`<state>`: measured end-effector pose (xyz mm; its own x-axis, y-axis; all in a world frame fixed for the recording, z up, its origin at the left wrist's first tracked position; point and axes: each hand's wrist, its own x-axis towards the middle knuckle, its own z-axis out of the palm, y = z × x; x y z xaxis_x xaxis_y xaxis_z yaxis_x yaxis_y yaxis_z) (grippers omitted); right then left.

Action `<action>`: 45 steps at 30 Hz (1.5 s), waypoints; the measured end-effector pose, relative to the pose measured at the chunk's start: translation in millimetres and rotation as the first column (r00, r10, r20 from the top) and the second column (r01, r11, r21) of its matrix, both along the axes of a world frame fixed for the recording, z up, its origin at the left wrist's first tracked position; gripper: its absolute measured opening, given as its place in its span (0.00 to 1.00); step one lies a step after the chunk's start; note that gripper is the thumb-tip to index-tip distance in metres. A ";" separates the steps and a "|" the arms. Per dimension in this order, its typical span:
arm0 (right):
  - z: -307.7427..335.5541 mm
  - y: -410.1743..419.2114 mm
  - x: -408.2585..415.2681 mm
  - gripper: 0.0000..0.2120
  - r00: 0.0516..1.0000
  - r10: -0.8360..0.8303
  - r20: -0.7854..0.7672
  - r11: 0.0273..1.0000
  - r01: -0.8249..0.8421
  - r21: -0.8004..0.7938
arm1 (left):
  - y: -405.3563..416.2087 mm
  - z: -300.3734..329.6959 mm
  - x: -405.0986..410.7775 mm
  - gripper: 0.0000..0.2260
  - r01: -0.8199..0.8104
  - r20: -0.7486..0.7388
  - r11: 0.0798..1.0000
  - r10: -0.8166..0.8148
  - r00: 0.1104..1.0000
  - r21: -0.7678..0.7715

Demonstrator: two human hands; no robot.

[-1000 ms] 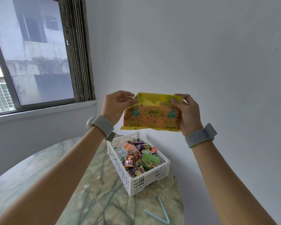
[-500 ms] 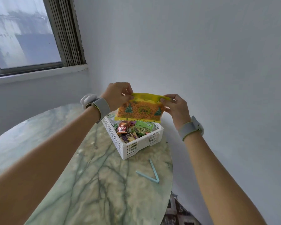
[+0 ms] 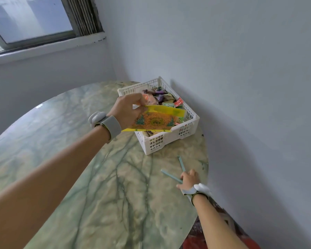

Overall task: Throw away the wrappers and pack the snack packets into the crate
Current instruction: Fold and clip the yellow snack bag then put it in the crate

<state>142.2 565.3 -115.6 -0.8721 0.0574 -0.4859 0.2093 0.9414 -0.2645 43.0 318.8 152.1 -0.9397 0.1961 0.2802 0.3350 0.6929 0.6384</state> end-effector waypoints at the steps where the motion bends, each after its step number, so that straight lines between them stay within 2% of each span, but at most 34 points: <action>1: -5.1 0.0 1.4 0.16 1.000 0.005 -0.031 1.000 -0.004 0.017 | -2.4 -2.1 -0.6 0.05 0.009 -0.012 1.000 -0.009 1.000 -0.010; 3: -4.5 2.2 -1.1 0.09 0.996 -0.039 -0.079 0.999 0.038 -0.024 | -7.2 -2.5 -3.3 0.05 0.022 -0.024 0.999 -0.023 0.999 -0.025; 5: 13.8 4.9 -3.9 0.07 0.978 -0.172 -0.120 0.974 0.150 -0.168 | -11.8 6.1 0.8 0.05 0.022 -0.023 0.999 -0.023 0.999 -0.036; 7: 34.0 12.0 -11.7 0.08 0.914 -0.364 -0.179 0.880 0.275 -0.387 | -14.3 11.5 -0.8 0.06 0.025 -0.016 0.999 -0.025 1.000 -0.023; 8: 56.1 17.4 -16.6 0.08 0.868 -0.442 -0.225 0.816 0.285 -0.503 | -16.4 20.3 0.4 0.08 0.026 -0.020 1.000 -0.026 0.999 -0.010; 10: 116.7 25.4 -27.0 0.07 0.779 -0.517 -0.354 0.750 0.214 -0.626 | -21.4 40.8 6.2 0.09 0.033 -0.032 0.999 -0.033 0.999 0.014; 12: 182.0 28.7 -41.5 0.06 0.724 -0.471 -0.505 0.778 0.070 -0.625 | -23.9 60.4 5.4 0.08 0.044 -0.042 0.999 -0.045 0.998 -0.030; 15: 282.5 17.7 -45.4 0.05 0.629 -0.298 -0.718 0.827 -0.205 -0.523 | -31.2 97.8 17.9 0.07 0.044 -0.108 0.996 -0.053 0.993 -0.082; 18: 349.4 -1.1 -42.7 0.05 0.594 -0.076 -0.801 0.828 -0.410 -0.382 | -35.3 123.9 23.0 0.05 0.008 -0.198 0.996 -0.026 0.980 -0.091; 22: 391.9 -32.8 -36.7 0.05 0.529 0.169 -0.832 0.837 -0.523 -0.162 | -40.8 159.8 37.4 0.06 0.004 -0.255 0.996 -0.027 0.967 -0.089; 27: 417.7 -68.4 -25.7 0.05 0.506 0.148 -0.850 0.803 -0.563 -0.195 | -46.1 181.0 53.8 0.06 0.060 -0.247 0.996 -0.073 0.966 -0.061; 30: 429.5 -80.4 -20.2 0.07 0.520 0.075 -0.851 0.780 -0.563 -0.275 | -50.8 185.8 58.8 0.06 0.079 -0.205 0.997 -0.072 0.976 0.025; 33: 437.4 -89.0 -12.8 0.12 0.530 0.000 -0.848 0.733 -0.576 -0.361 | -59.2 188.7 63.3 0.08 0.154 -0.138 0.981 -0.137 0.981 0.121; 37: 444.1 -98.9 -2.6 0.13 0.461 -0.026 -0.887 0.723 -0.604 -0.335 | -63.3 195.7 68.9 0.15 0.223 -0.044 0.908 -0.222 0.974 0.354; 41: 456.1 -104.3 8.2 0.07 0.394 -0.003 -0.919 0.759 -0.597 -0.259 | -69.0 206.0 77.2 0.08 0.263 0.005 0.891 -0.286 0.958 0.371; 45: 465.6 -107.1 12.4 0.12 0.363 0.020 -0.932 0.779 -0.590 -0.213 | -72.3 208.9 79.0 0.06 0.245 0.027 0.868 -0.284 0.958 0.432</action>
